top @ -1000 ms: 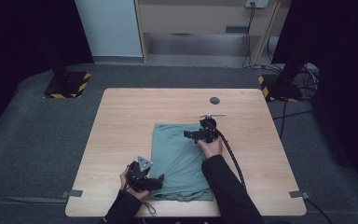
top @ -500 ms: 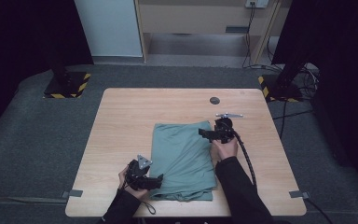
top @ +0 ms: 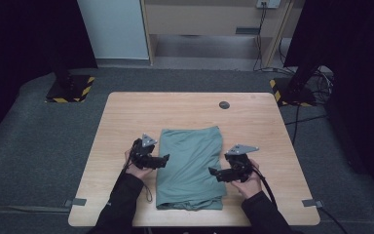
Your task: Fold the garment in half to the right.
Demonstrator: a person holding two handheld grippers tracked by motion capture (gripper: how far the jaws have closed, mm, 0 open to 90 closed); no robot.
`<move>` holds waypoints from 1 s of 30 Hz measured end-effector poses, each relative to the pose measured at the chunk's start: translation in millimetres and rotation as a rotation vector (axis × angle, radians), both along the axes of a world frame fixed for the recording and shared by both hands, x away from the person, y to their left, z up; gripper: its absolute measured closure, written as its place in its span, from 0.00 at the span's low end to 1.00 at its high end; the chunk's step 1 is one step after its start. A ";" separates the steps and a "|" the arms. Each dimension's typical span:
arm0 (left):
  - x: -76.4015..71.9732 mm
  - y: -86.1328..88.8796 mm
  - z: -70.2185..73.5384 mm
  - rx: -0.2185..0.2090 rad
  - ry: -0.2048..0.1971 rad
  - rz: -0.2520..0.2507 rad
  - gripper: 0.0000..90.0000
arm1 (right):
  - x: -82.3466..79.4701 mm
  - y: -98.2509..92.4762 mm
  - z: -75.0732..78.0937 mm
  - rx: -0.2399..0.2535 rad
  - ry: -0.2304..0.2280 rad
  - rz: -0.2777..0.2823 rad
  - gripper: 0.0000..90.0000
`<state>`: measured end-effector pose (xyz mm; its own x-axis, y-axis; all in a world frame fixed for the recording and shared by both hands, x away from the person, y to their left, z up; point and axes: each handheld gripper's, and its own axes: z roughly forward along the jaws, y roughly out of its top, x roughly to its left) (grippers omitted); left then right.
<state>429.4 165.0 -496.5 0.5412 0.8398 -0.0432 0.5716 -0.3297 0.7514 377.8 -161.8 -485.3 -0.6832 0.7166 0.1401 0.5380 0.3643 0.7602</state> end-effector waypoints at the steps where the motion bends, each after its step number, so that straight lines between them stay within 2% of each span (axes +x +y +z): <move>1: 7.7 -1.2 -0.2 0.002 0.004 -0.009 0.20 | -2.9 4.3 -4.1 -0.012 0.010 0.016 0.12; 3: 21.4 -5.4 -2.2 -0.014 0.006 -0.017 0.21 | -8.0 12.3 -12.2 -0.038 0.012 0.039 0.11; 7: 41.5 -16.5 -9.6 0.032 -0.006 -0.040 0.21 | -14.9 27.4 -23.8 -0.093 0.019 0.075 0.10; 11: 52.2 -24.5 -17.7 0.050 -0.008 -0.038 0.22 | -21.7 35.8 -28.8 -0.095 0.018 0.101 0.10; 12: 58.4 -28.1 -23.2 0.057 0.002 -0.024 0.22 | -23.0 36.7 -30.7 -0.098 0.016 0.099 0.11; 14: 60.6 -29.1 -25.6 0.061 0.000 -0.017 0.22 | -23.9 37.3 -32.9 -0.109 0.020 0.098 0.11; 17: 66.3 -31.2 -33.9 0.095 0.004 -0.008 0.22 | -26.3 36.9 -39.5 -0.136 0.015 0.097 0.11; 19: 69.4 -28.3 -36.5 0.050 0.018 0.005 0.21 | -28.4 37.0 -40.8 -0.142 0.001 0.095 0.11; 20: 70.1 -27.6 -36.8 0.053 0.014 0.006 0.21 | -29.7 37.9 -41.7 -0.152 -0.009 0.094 0.11; 22: 71.7 -28.2 -36.6 0.054 0.017 0.009 0.21 | -35.3 40.7 -45.1 -0.189 -0.059 0.093 0.11; 23: 72.8 -28.6 -35.5 0.064 0.027 0.008 0.21 | -37.3 40.0 -45.9 -0.179 -0.062 0.083 0.11; 27: 77.0 -31.1 -32.5 0.083 0.058 0.018 0.20 | -44.8 34.0 -44.4 -0.191 -0.049 0.097 0.11; 30: 77.9 -32.8 -31.2 0.091 0.073 0.036 0.19 | -51.4 28.1 -45.4 -0.176 -0.039 0.079 0.11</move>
